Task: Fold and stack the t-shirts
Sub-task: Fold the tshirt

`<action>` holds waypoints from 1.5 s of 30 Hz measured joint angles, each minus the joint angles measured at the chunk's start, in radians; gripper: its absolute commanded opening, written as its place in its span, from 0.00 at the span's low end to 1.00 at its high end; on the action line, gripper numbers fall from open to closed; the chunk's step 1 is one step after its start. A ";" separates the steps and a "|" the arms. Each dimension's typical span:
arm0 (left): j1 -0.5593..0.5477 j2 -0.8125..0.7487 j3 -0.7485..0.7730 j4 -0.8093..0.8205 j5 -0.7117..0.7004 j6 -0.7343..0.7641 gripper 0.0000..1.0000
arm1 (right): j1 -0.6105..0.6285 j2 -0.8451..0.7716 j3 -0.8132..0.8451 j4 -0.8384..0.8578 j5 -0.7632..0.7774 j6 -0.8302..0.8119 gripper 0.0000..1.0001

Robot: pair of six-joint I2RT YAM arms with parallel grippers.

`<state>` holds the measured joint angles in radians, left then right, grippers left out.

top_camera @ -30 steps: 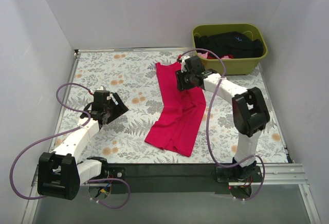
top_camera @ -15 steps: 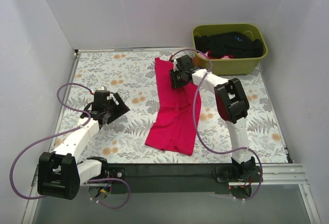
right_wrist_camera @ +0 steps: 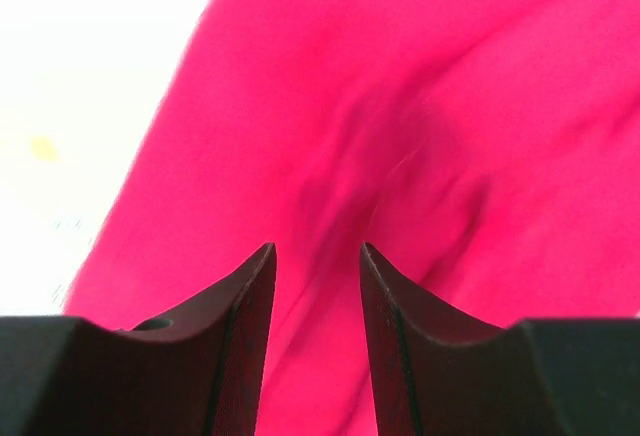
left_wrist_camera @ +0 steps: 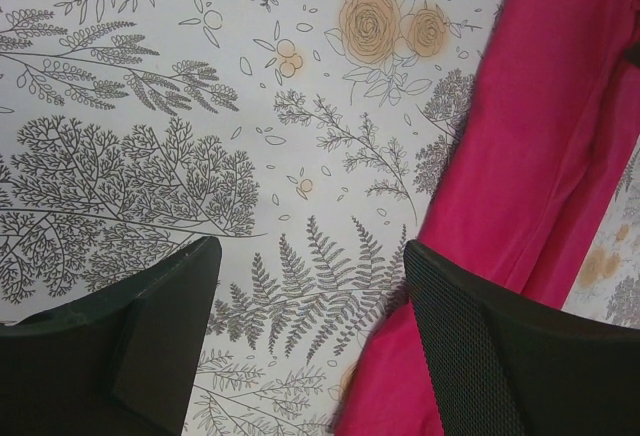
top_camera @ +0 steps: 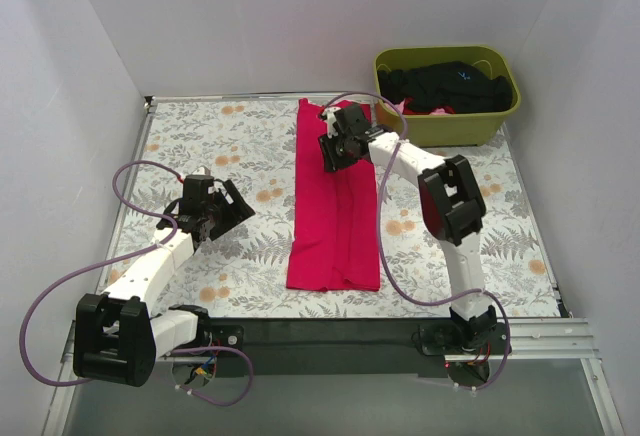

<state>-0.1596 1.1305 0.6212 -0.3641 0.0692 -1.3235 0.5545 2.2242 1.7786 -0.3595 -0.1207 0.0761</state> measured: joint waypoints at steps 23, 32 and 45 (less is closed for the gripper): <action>0.000 -0.041 -0.015 0.017 0.053 0.000 0.69 | 0.526 -0.433 -0.612 -0.095 -0.016 0.151 0.38; -0.019 -0.127 -0.019 -0.062 0.179 -0.042 0.68 | 0.628 -0.467 -0.690 -0.125 -0.067 0.192 0.38; -0.420 -0.187 -0.038 -0.208 0.174 -0.290 0.67 | 0.511 -0.950 -0.890 -0.180 0.133 0.348 0.51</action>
<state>-0.5800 0.9436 0.5831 -0.5724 0.2428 -1.6135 1.0653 1.2739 0.8890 -0.5392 0.0120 0.4240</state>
